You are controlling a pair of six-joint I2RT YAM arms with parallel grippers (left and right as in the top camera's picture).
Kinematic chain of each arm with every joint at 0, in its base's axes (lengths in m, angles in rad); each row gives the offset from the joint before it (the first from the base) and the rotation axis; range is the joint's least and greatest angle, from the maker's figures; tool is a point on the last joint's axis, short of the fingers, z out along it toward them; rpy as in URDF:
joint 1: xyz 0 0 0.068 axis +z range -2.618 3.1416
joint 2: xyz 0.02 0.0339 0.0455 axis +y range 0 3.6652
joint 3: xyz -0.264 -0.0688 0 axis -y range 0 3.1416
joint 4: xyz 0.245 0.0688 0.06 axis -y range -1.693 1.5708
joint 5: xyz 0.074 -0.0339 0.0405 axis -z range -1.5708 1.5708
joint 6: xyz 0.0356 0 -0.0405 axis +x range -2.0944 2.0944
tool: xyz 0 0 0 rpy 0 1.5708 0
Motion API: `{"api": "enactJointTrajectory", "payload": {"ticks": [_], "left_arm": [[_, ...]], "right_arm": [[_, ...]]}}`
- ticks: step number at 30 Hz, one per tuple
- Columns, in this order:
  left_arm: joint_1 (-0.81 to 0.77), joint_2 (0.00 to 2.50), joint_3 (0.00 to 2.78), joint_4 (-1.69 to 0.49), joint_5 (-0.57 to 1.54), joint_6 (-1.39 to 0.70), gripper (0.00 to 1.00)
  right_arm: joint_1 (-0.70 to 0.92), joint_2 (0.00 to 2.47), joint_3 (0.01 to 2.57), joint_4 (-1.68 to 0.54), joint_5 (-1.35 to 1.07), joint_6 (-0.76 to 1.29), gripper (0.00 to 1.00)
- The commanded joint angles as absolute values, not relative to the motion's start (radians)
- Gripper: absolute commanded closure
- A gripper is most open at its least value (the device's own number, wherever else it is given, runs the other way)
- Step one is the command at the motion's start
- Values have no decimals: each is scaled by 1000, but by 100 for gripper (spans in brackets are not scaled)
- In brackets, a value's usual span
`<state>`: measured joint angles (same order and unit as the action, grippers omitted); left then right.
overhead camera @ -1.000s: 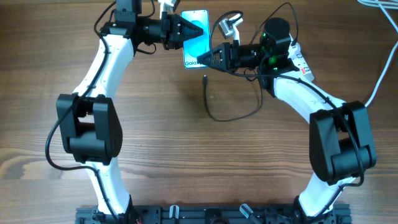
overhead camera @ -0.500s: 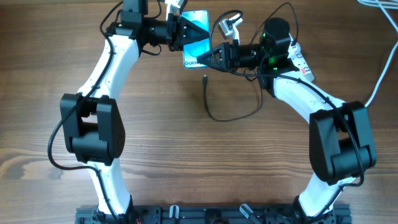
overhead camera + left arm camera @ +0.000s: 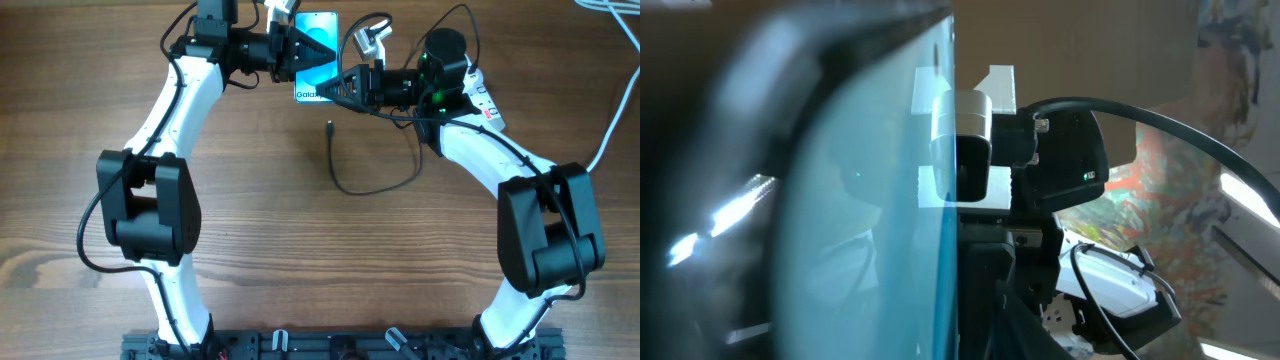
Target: Plug charger to phone and switch on socket
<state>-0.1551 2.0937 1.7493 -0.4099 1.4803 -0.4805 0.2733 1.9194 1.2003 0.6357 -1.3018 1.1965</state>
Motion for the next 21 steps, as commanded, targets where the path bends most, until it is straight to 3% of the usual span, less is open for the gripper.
{"api": "enactJointTrajectory", "payload": {"ticks": [1,3,6,10,13,16,18,21], "left_arm": [[-152,2068,1761,-392,1510,-479,89],[-152,2068,1761,-392,1510,-479,96],[-147,2068,1761,-393,1481,-480,96],[-119,2068,1761,-475,1296,-479,96],[-101,2068,1761,-615,1076,-476,96],[-95,2068,1761,-803,815,-476,96],[-99,2068,1761,-906,689,-476,96],[-104,2068,1760,-958,606,-476,96]], "right_arm": [[276,1926,1202,634,-1295,1204,96],[275,1926,1202,634,-1295,1202,96],[268,1926,1202,635,-1282,1176,58],[242,1926,1202,616,-1283,1116,36],[231,1926,1202,488,-1275,987,30],[231,1926,1202,181,-1209,723,29],[231,1926,1202,-95,-1052,511,29],[231,1926,1202,-302,-857,376,30]]}}
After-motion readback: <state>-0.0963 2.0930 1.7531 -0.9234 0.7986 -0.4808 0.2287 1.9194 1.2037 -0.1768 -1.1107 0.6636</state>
